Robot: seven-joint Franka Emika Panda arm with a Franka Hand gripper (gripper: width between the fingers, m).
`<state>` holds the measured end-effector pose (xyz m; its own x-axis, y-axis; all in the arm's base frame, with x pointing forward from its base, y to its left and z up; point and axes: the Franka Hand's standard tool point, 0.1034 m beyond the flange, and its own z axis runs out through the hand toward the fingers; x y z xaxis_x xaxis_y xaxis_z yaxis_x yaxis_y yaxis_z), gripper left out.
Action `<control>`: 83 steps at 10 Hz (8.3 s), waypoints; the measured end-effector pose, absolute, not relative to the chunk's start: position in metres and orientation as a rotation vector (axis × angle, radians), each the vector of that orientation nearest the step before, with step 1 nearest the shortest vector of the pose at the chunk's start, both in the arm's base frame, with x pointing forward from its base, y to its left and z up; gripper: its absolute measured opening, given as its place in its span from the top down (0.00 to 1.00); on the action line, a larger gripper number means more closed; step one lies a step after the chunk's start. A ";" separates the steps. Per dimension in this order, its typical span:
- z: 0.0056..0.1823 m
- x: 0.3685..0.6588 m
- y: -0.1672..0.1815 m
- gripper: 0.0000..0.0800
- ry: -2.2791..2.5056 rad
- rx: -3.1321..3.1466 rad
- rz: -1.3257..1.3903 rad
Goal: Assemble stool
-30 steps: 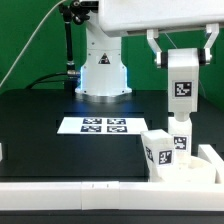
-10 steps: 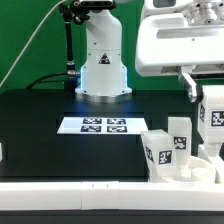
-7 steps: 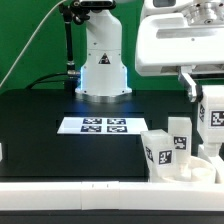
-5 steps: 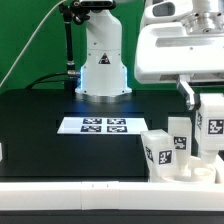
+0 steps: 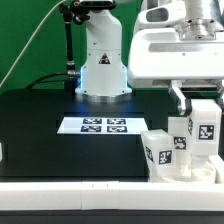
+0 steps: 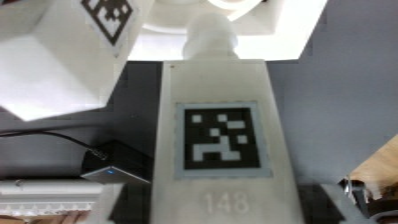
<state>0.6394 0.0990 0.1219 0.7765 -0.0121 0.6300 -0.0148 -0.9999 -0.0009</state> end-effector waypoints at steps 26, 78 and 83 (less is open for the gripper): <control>0.120 0.632 0.101 0.19 -0.053 3.000 0.959; 0.091 0.637 0.102 0.59 -2.437 2.203 0.046; 0.094 0.637 0.111 0.24 -2.109 2.488 0.048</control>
Offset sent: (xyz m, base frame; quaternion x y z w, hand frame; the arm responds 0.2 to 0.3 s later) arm -0.0106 0.0068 -0.0042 0.0016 0.0053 0.0101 0.9999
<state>0.6367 0.1107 0.0937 0.1664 -0.9845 -0.0554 -0.9809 -0.1595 -0.1110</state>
